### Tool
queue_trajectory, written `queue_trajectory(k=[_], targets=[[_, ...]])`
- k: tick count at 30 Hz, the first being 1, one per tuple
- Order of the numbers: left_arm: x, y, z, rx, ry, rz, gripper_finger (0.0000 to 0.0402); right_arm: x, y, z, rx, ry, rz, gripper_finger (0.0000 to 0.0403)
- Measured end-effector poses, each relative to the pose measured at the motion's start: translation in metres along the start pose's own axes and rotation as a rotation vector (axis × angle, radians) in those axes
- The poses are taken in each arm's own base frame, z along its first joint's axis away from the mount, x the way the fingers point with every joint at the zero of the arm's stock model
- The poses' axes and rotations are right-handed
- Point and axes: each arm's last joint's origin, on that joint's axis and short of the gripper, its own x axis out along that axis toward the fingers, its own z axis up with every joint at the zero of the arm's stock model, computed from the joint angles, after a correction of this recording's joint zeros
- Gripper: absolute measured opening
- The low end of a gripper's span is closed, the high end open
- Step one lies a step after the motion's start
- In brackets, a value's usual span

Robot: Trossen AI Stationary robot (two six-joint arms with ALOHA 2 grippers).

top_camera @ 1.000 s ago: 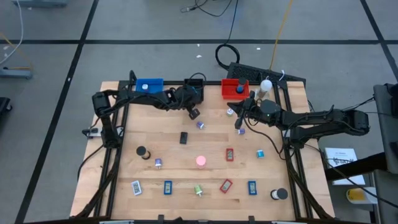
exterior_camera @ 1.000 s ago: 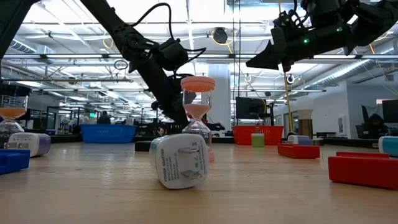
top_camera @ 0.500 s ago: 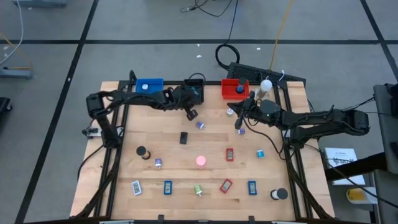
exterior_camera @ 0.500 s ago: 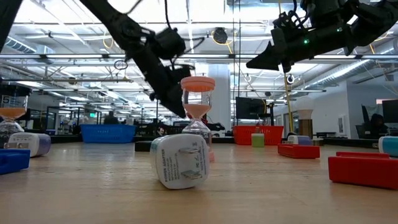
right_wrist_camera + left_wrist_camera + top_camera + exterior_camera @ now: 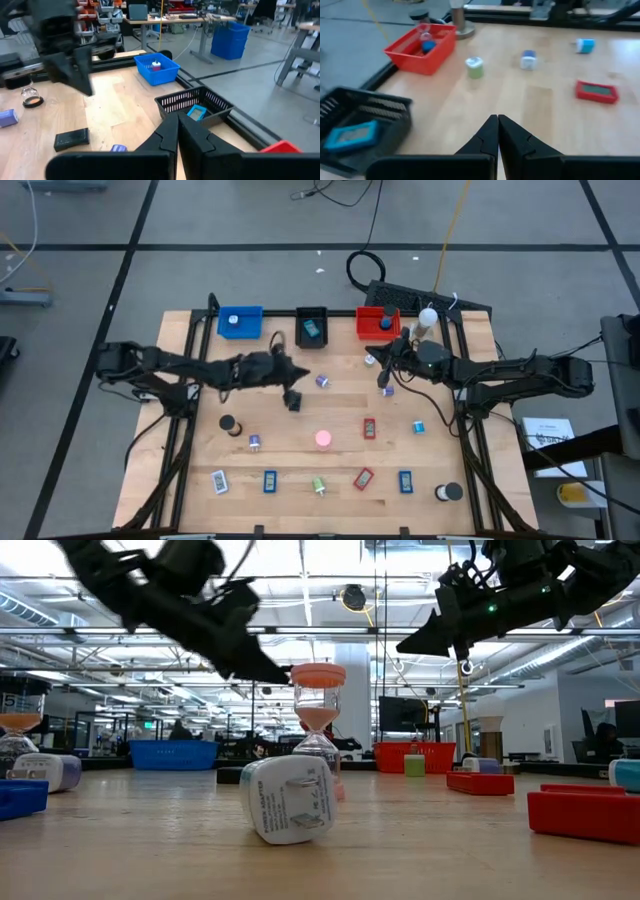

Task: Pick & Place Office items
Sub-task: Put the top red digital clock into the black bin

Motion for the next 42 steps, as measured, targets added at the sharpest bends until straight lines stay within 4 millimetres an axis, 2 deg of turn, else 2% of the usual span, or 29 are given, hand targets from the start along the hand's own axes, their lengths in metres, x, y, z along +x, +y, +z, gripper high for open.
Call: queue_trajectory(k=[5, 8, 13, 18, 22, 27, 32, 37, 42], targets=[[-0.014, -0.006, -0.028, 0.003, -0.085, -0.028, 0.0005, 0.000, -0.001, -0.003, 0.063, 0.031, -0.009, 0.0004], [-0.022, 0.002, -0.043, 0.021, -0.126, -0.001, 0.0012, 0.001, -0.002, -0.005, 0.057, 0.083, -0.020, 0.0009], [-0.039, 0.020, -0.062, -0.047, -0.230, -0.008, 0.0004, 0.004, -0.006, 0.006, 0.093, 0.256, -0.073, 0.0037], [-0.044, 0.023, -0.069, -0.075, -0.230, -0.051, 0.0023, 0.005, -0.008, 0.015, 0.118, 0.355, -0.114, 0.0078], [-0.044, 0.022, -0.070, -0.075, -0.221, -0.053, 0.0031, 0.000, -0.003, 0.009, 0.118, 0.476, -0.113, 0.0115], [-0.044, 0.022, -0.071, -0.079, -0.217, -0.052, 0.0025, -0.010, 0.015, 0.016, 0.113, 0.588, -0.067, 0.0165], [-0.044, 0.022, -0.072, -0.090, -0.200, -0.051, 0.0011, -0.025, 0.045, 0.021, 0.049, 0.660, 0.048, 0.0201], [-0.043, 0.022, -0.072, -0.088, -0.199, -0.050, 0.0005, -0.034, 0.078, 0.009, 0.030, 0.729, 0.139, 0.0210], [-0.043, 0.021, -0.073, -0.087, -0.193, -0.053, 0.0025, -0.036, 0.103, -0.002, -0.042, 0.824, 0.156, 0.0211]])
